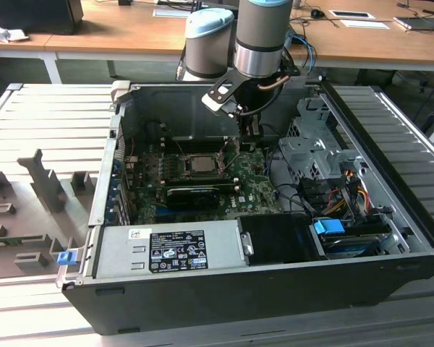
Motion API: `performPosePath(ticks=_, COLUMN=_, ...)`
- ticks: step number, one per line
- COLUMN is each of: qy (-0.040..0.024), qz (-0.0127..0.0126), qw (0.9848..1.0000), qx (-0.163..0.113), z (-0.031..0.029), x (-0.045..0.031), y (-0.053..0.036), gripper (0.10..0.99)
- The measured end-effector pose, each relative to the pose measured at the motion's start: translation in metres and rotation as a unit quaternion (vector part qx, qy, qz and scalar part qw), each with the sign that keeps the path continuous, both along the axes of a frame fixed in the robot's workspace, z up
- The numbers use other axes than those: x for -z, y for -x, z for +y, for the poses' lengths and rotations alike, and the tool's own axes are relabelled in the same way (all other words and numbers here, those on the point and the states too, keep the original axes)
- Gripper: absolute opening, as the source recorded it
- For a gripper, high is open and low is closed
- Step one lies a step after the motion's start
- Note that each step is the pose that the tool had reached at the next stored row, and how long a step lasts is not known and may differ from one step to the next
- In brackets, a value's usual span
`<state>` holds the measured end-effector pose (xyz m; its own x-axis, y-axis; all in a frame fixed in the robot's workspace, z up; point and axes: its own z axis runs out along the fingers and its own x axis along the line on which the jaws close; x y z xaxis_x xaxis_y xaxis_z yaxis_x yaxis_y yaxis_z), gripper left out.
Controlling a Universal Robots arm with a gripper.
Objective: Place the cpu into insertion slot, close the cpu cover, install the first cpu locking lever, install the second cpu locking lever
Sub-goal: 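Close the cpu cover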
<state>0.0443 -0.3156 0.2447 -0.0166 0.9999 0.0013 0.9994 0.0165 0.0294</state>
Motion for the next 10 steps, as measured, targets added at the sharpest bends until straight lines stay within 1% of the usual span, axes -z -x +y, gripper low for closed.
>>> performPosePath(ticks=10, qy=0.0000, qz=0.0000, qw=1.0000, qx=0.000, z=0.0000, x=0.0000, y=0.0062, gripper=0.106)
